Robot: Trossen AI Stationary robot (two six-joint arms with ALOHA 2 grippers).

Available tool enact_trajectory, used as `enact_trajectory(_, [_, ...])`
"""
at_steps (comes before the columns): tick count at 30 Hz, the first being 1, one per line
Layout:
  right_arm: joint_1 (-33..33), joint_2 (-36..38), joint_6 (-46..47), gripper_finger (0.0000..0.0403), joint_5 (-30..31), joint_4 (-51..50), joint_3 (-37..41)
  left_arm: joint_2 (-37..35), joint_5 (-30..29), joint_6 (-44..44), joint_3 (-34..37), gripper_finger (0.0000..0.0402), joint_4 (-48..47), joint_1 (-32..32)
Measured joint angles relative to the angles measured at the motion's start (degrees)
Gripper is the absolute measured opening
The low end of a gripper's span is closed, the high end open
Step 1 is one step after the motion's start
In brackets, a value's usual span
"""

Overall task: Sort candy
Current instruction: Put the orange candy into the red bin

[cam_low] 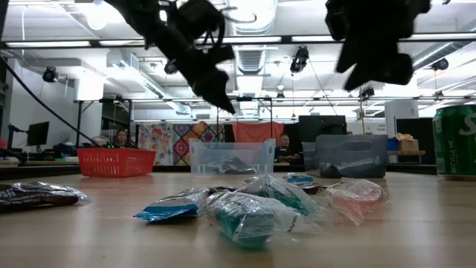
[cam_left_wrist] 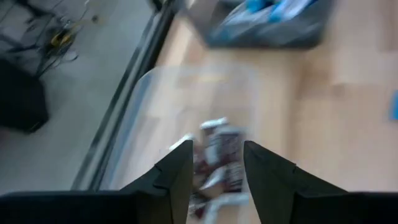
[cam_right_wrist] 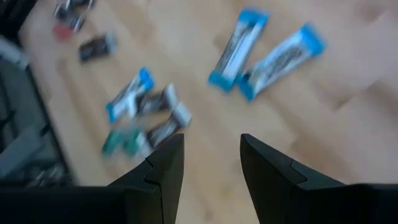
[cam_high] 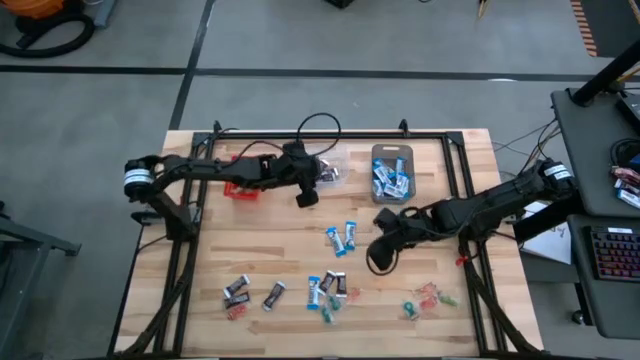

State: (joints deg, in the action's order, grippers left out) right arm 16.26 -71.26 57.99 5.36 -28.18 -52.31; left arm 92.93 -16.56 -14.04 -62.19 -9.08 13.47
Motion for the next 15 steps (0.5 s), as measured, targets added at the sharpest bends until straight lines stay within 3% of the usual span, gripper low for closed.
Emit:
enact_trajectory(9, [7.6, -1.4, 18.6, 0.0146, -5.9, -6.9, 0.0, -2.6, 1.6, 1.7, 0.1, 0.0126, 0.1, -11.1])
enact_trajectory(15, [11.8, -6.9, 29.9, 0.0146, -13.8, -12.2, 0.1, -2.6, -1.0, 1.4, 0.1, 0.0126, 0.1, -16.3])
